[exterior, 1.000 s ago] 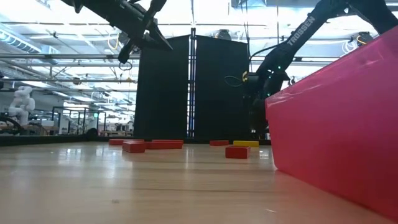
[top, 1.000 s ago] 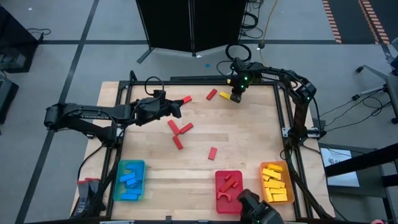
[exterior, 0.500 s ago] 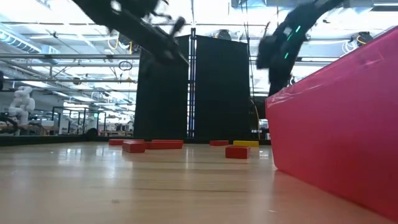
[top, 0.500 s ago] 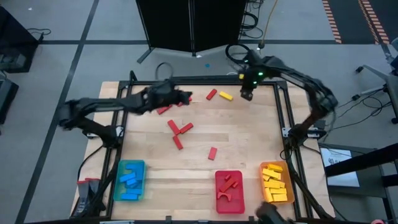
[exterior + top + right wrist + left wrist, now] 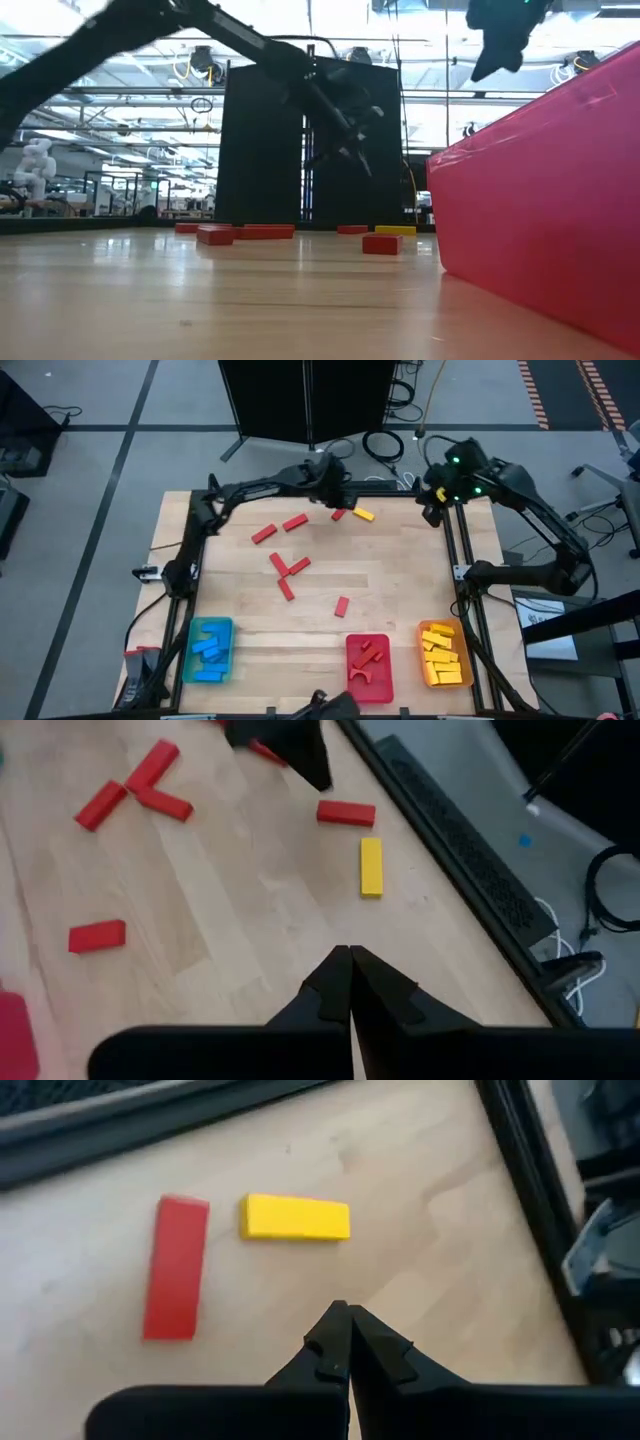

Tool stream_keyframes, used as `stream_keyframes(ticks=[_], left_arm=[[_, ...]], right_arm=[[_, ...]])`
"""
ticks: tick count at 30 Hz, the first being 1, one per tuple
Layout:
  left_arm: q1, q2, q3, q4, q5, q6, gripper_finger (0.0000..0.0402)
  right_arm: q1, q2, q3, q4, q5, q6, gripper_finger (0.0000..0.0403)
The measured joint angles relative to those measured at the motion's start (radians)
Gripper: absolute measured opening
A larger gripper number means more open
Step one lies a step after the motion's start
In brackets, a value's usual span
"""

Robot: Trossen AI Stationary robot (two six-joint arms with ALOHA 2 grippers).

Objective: Sort blocks
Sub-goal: Put the yellow block into the orange bin

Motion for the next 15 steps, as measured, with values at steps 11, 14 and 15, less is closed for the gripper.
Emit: stream_keyframes(ticks=[11, 14, 15], left_arm=[[0.025, 0.251, 0.421, -0.336, -0.128, 0.083, 0.0000], [0.058, 0.252, 0.420, -0.435, -0.148, 0.141, 0.0000], [0.073, 0.252, 0.422, -0.457, -0.162, 0.165, 0.0000]], right_arm=[[0.002, -0.111, 0.000, -0.025, 0.022, 0.053, 0.0000], [0.002, -0.114, 0.000, -0.036, 0.023, 0.053, 0.0000], [0.002, -0.114, 0.000, -0.038, 0.023, 0.053, 0.0000]])
